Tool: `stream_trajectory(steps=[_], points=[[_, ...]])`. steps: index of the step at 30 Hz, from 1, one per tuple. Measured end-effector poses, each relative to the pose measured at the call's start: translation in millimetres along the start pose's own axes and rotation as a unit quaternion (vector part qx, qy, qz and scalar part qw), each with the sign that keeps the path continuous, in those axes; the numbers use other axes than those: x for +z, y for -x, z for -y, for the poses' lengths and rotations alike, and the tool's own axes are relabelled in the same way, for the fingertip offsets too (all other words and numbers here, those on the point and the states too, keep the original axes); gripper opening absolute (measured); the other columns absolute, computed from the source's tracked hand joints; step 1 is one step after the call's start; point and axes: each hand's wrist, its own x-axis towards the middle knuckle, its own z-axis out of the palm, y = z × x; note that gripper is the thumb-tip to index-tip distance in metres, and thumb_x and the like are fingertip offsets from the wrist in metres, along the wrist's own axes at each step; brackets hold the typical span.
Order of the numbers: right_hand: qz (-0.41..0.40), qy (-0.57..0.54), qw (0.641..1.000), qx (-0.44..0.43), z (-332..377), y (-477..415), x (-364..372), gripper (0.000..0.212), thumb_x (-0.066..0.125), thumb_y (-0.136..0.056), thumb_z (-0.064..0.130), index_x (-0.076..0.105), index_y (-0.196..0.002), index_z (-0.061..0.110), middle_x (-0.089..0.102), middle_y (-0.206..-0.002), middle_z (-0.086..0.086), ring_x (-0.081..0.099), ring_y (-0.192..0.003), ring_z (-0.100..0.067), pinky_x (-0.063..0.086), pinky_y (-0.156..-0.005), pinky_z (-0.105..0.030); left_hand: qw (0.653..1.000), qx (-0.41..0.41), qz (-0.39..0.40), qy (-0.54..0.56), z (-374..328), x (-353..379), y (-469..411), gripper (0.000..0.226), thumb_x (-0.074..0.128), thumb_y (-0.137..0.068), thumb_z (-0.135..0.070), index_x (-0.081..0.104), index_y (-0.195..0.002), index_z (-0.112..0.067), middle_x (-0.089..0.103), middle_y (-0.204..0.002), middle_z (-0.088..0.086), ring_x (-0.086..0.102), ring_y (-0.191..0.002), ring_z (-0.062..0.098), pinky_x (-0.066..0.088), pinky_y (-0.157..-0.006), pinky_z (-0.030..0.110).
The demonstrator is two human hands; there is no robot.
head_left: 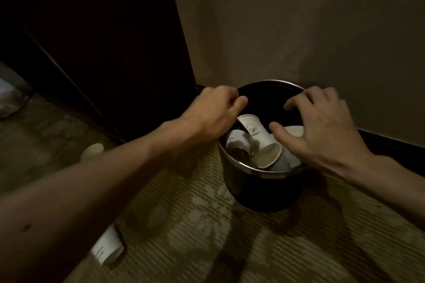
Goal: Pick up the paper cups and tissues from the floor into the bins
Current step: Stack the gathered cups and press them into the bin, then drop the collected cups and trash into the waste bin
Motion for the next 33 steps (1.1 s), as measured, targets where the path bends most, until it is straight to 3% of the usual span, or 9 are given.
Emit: stream_trajectory(steps=[3, 7, 12, 14, 16, 22, 25, 29, 33], points=[[-0.039, -0.137, 0.988, -0.064, 41.4, 16.3, 3.0, 0.034, 0.048, -0.083, 0.053, 0.05, -0.084, 0.019, 0.049, -0.081, 0.003, 0.042, -0.077, -0.014, 0.036, -0.063, -0.031, 0.994, 0.048, 0.007, -0.102, 12.2, -32.2, 28.0, 0.04, 0.048, -0.098, -0.048, 0.056, -0.066, -0.025, 0.056, -0.06, -0.008, 0.055, -0.054, 0.003, 0.036, -0.046, 0.021], [0.001, -0.226, 0.962, -0.152, 105.4, 45.9, 36.8, 0.027, 0.052, -0.085, 0.045, 0.048, -0.083, 0.018, 0.045, -0.077, 0.006, 0.039, -0.07, -0.01, 0.034, -0.059, -0.021, 0.979, 0.056, 0.095, -0.174, 41.7, -70.2, 95.4, 0.042, 0.045, -0.09, -0.054, 0.049, -0.058, -0.028, 0.049, -0.054, -0.009, 0.053, -0.056, 0.002, 0.03, -0.045, 0.021], [0.18, -0.296, 0.927, -0.144, 180.3, 76.2, 106.8, 0.027, 0.053, -0.086, 0.055, 0.043, -0.097, 0.033, 0.039, -0.084, 0.02, 0.039, -0.077, 0.001, 0.028, -0.064, -0.016, 0.955, 0.003, 0.178, -0.237, 106.8, -75.7, 178.5, 0.037, 0.041, -0.089, -0.056, 0.054, -0.07, -0.028, 0.052, -0.061, -0.009, 0.052, -0.054, 0.004, 0.044, -0.051, 0.03], [0.251, -0.286, 0.913, -0.148, 207.4, 82.4, 136.0, 0.029, 0.054, -0.088, 0.055, 0.044, -0.106, 0.034, 0.042, -0.091, 0.02, 0.044, -0.084, 0.0, 0.029, -0.069, -0.019, 0.95, -0.035, 0.194, -0.242, 144.9, -64.1, 207.9, 0.035, 0.044, -0.092, -0.055, 0.057, -0.076, -0.027, 0.053, -0.065, -0.011, 0.05, -0.057, 0.001, 0.041, -0.052, 0.023], [0.298, -0.278, 0.901, -0.15, 231.3, 82.9, 161.3, 0.037, 0.055, -0.089, 0.054, 0.048, -0.117, 0.032, 0.045, -0.1, 0.017, 0.047, -0.092, -0.003, 0.032, -0.073, -0.02, 0.949, -0.076, 0.206, -0.227, 184.2, -47.9, 234.4, 0.032, 0.045, -0.095, -0.054, 0.057, -0.081, -0.028, 0.057, -0.074, -0.013, 0.049, -0.063, -0.001, 0.04, -0.056, 0.019], [0.391, -0.264, 0.875, -0.11, 279.5, 81.0, 219.7, 0.054, 0.061, -0.089, 0.05, 0.042, -0.134, 0.028, 0.054, -0.124, 0.005, 0.053, -0.109, -0.011, 0.048, -0.086, -0.03, 0.96, -0.189, 0.171, -0.113, 274.5, -4.8, 289.4, 0.026, 0.05, -0.097, -0.048, 0.059, -0.106, -0.025, 0.067, -0.085, -0.006, 0.059, -0.08, 0.01, 0.052, -0.074, 0.037], [0.416, -0.254, 0.867, -0.107, 301.0, 83.7, 243.1, 0.054, 0.064, -0.088, 0.047, 0.04, -0.134, 0.028, 0.055, -0.127, 0.003, 0.055, -0.103, -0.009, 0.046, -0.077, -0.023, 0.966, -0.216, 0.121, -0.069, 302.6, 9.0, 305.0, 0.019, 0.053, -0.096, -0.045, 0.055, -0.102, -0.027, 0.059, -0.084, -0.01, 0.054, -0.078, 0.008, 0.048, -0.065, 0.031], [0.436, -0.239, 0.863, -0.091, 329.1, 81.0, 264.7, 0.062, 0.065, -0.085, 0.052, 0.035, -0.136, 0.029, 0.049, -0.134, 0.002, 0.052, -0.113, -0.015, 0.047, -0.088, -0.033, 0.972, -0.226, 0.06, -0.02, 332.4, 19.4, 318.4, 0.021, 0.06, -0.092, -0.041, 0.053, -0.107, -0.027, 0.056, -0.085, -0.012, 0.051, -0.073, 0.003, 0.031, -0.056, 0.012], [0.433, -0.204, 0.874, -0.089, 353.7, 76.6, 278.0, 0.072, 0.07, -0.077, 0.057, 0.034, -0.132, 0.028, 0.047, -0.133, 0.001, 0.05, -0.114, -0.017, 0.047, -0.09, -0.037, 0.959, -0.269, 0.049, 0.076, 352.3, 25.0, 323.3, 0.033, 0.062, -0.092, -0.038, 0.056, -0.122, -0.026, 0.062, -0.086, -0.011, 0.054, -0.073, -0.005, 0.038, -0.061, 0.011]])
